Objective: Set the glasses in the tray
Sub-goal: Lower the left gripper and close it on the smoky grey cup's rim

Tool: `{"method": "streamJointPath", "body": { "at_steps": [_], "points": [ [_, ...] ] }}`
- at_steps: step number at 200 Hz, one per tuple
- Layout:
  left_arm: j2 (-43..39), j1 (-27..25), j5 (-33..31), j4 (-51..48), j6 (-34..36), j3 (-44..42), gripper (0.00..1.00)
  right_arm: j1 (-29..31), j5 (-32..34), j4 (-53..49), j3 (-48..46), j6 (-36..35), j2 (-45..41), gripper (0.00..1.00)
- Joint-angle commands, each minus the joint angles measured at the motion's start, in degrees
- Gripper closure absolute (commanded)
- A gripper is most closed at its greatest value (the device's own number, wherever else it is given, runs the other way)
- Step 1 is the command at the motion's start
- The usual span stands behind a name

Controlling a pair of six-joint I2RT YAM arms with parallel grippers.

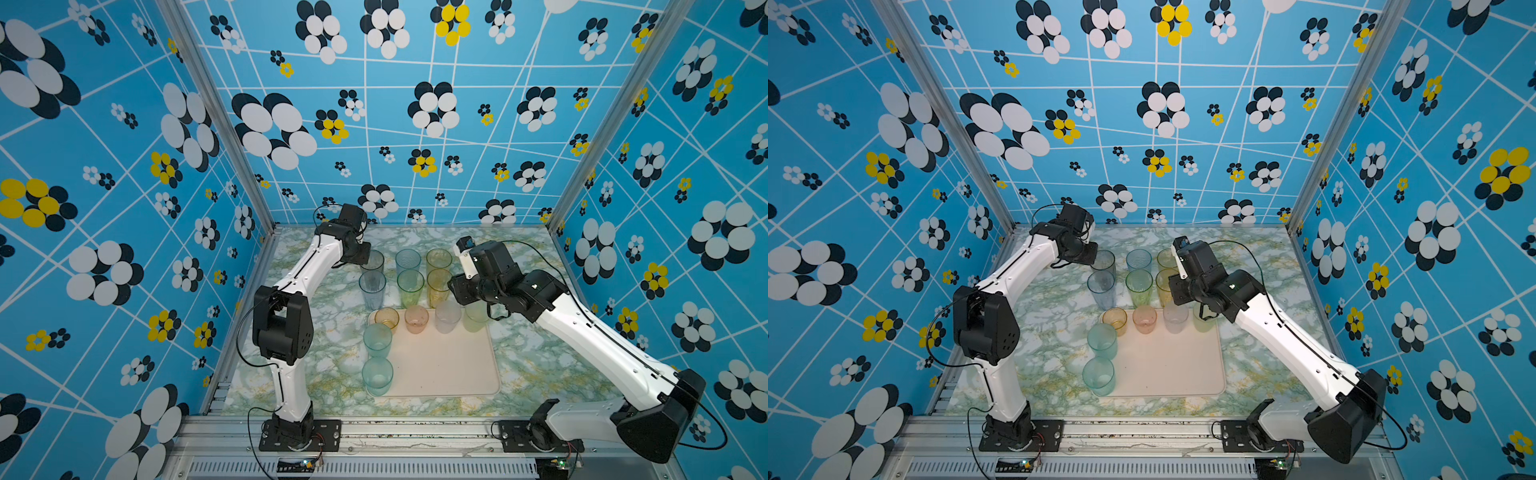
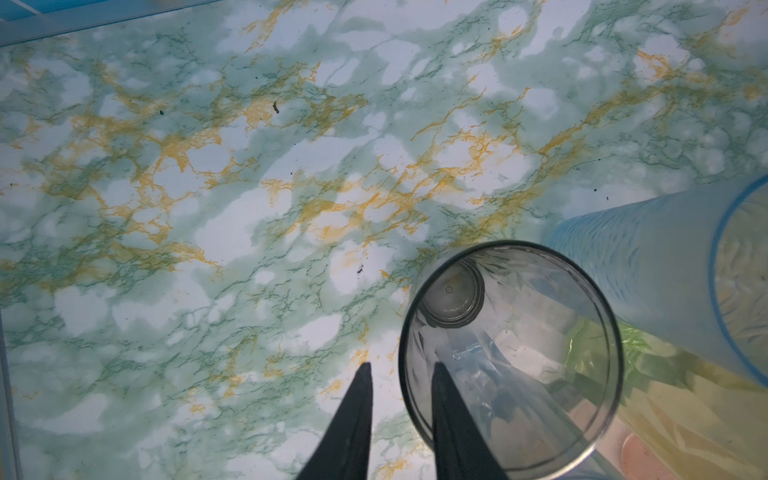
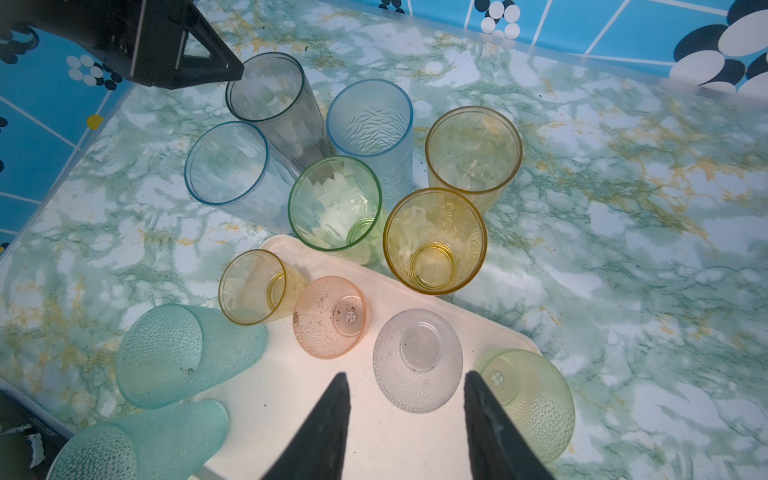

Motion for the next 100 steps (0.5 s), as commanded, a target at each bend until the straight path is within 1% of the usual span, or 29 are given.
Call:
{"method": "streamJointPath", "body": {
  "at_steps": [1, 47, 100],
  "points": [
    [1.68, 0.3, -0.86, -2.1, 1.31, 2.21, 0.74, -0.54, -0.9, -0.08, 1.59, -0.49, 0.19, 0.53],
    [3.59, 0.38, -0.51, -2.7, 1.45, 3.99, 0.77, -0.86, -0.99, -0.01, 1.2, -0.43, 0.16, 0.53],
    [5.18, 0.3, -0.38, -3.82, 2.01, 5.28, 0.83, -1.2, -1.19, 0.26, 0.88, -0.51, 0.17, 0.53]
  ]
}}
